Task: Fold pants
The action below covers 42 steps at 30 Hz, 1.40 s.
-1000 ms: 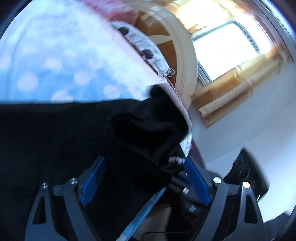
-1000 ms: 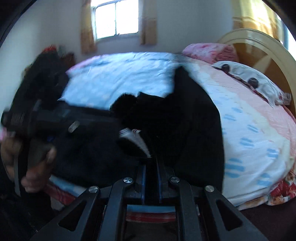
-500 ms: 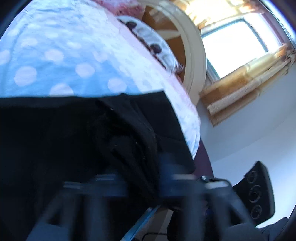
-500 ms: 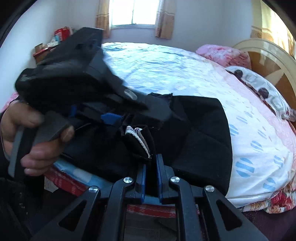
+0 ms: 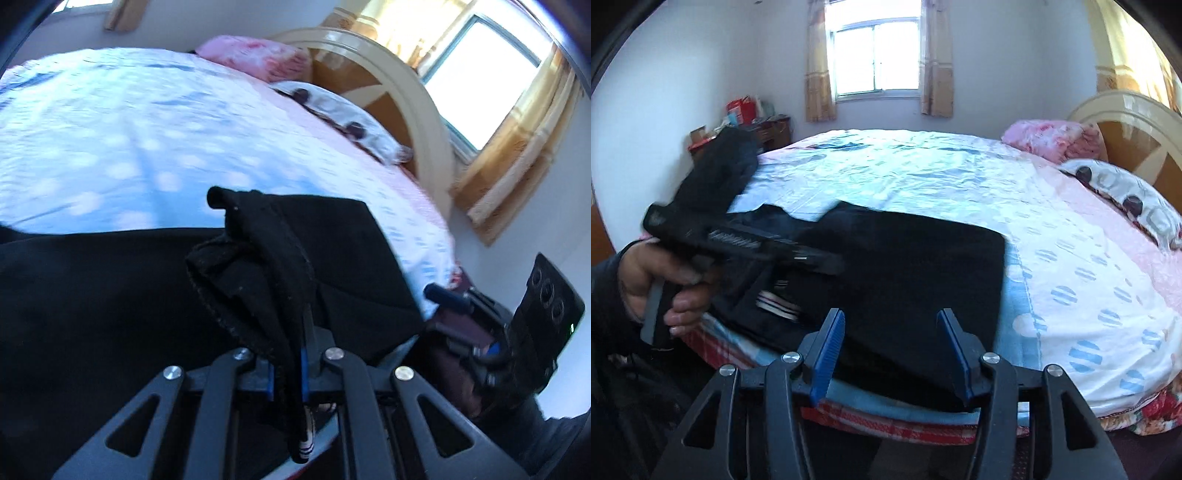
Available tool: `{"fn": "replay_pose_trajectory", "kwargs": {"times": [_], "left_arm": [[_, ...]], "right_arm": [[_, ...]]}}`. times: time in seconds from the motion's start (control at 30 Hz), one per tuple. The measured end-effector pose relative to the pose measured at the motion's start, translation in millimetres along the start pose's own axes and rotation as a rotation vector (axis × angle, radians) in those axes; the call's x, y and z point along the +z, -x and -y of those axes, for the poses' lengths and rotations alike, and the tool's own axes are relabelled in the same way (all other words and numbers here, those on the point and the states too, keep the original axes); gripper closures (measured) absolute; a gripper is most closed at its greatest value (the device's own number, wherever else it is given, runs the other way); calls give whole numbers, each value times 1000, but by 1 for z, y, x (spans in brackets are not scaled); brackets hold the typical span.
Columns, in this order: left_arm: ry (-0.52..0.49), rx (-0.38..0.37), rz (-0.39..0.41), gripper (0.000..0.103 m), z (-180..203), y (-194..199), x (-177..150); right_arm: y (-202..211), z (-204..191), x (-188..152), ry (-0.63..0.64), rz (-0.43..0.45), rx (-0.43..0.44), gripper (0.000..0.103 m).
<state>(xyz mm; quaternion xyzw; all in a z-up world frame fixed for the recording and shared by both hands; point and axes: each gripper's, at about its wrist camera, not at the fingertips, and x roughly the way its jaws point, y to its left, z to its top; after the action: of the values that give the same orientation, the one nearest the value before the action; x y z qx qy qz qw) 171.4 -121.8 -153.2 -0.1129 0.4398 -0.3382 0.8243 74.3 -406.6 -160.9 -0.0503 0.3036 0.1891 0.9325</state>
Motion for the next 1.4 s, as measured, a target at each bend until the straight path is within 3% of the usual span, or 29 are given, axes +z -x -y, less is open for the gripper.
{"fn": "replay_pose_trajectory", "kwargs": {"times": [0.1,0.4,0.53,0.6,0.77,1.07,1.23,1.3,1.33,1.4], "left_arm": [[11,53,20,94,-18,17,-7],[114,95,23,94,-56,42,-25],[146,127,12,94,-71,47,-33],[158,118,19,94,-76,49,-35],[167,116,16,94,-82,47,-38],[190,117,9,93,-88,38,-44],[201,112,22,86,-90,42,-45],[168,191,42,73,-84,54,-43],[120,278,81,67,-75,66,-42],[50,389,152,41,-62,83,-40]], "right_arm": [[-17,-1,4,-15,-34,-8,49],[-45,-24,19,34,-70,4,49],[-63,-22,16,4,-126,14,49],[-73,-18,12,-25,-166,18,49],[-75,-15,10,-42,-160,20,49],[-83,-33,1,77,-181,-59,49],[-88,-30,1,64,-213,-57,49],[-81,-35,4,74,-201,-74,49],[-77,-36,6,74,-195,-83,48],[-62,-39,11,71,-143,-95,48]]}}
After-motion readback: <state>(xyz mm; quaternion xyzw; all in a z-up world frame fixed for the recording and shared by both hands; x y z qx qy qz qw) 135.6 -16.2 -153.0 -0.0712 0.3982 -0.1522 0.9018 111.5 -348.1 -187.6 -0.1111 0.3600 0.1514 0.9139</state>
